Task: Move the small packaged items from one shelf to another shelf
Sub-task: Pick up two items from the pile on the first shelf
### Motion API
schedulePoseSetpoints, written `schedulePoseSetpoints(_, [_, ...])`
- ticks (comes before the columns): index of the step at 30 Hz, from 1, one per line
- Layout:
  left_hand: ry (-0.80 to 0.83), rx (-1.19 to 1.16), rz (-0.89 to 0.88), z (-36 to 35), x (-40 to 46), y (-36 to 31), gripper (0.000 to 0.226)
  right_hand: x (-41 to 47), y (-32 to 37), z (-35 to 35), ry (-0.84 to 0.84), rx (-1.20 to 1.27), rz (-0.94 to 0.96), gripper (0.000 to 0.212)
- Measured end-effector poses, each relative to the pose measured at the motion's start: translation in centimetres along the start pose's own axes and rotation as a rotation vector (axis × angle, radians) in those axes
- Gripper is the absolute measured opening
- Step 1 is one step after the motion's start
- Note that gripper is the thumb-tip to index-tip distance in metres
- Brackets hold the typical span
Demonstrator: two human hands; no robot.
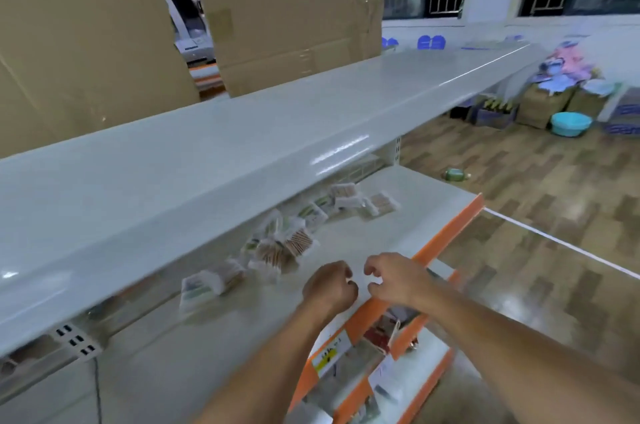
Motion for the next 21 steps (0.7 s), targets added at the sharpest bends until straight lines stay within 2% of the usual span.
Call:
schedulePoseSetpoints(12, [-0.134,-0.029,-0.092,-0.1,10.5,-3.5,0.033,8.3,-9.1,1.8,-0.119,0.037,-0.116,0.047])
schedulePoseSetpoints(21, [-0.266,-0.134,0.137,-1.1,16.0,-2.7,0.034,15.3,-12.9,3.2,-0.202,0.002,0.099,0.044])
Point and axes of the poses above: each hand's wrist, its own x-axis towards the middle knuckle, its own z-axis out of the back of the hand, y = z × x, the point moved 8 cm from there along x, towards the middle knuckle, and after that the axes turned 5 degrees about -x, right-handed, at the moved point
